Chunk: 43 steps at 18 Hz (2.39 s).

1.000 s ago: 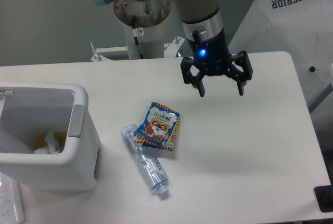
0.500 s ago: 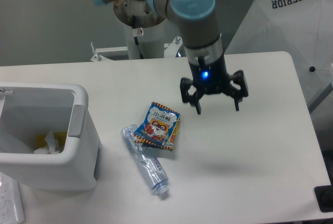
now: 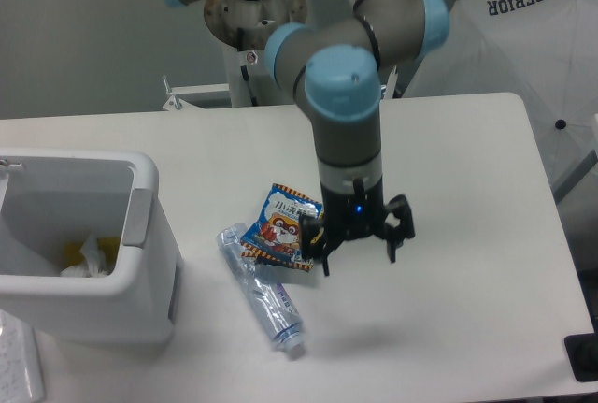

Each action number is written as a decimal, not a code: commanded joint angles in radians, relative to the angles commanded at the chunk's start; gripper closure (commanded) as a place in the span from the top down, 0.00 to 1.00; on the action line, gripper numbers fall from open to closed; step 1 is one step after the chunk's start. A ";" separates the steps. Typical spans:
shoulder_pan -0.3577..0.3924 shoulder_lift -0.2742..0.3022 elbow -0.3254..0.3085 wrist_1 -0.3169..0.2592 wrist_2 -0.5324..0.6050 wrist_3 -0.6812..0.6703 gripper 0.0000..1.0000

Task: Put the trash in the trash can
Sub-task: 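Grasp the clear plastic bottle with the gripper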

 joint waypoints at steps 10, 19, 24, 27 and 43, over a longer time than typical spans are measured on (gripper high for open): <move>-0.075 -0.135 0.037 0.098 0.002 -0.138 1.00; -0.103 -0.198 0.039 0.123 0.009 -0.200 1.00; -0.106 -0.235 0.049 0.123 0.029 -0.221 1.00; -0.113 -0.249 0.055 0.124 0.041 -0.221 1.00; -0.130 -0.266 0.051 0.124 0.046 -0.215 0.70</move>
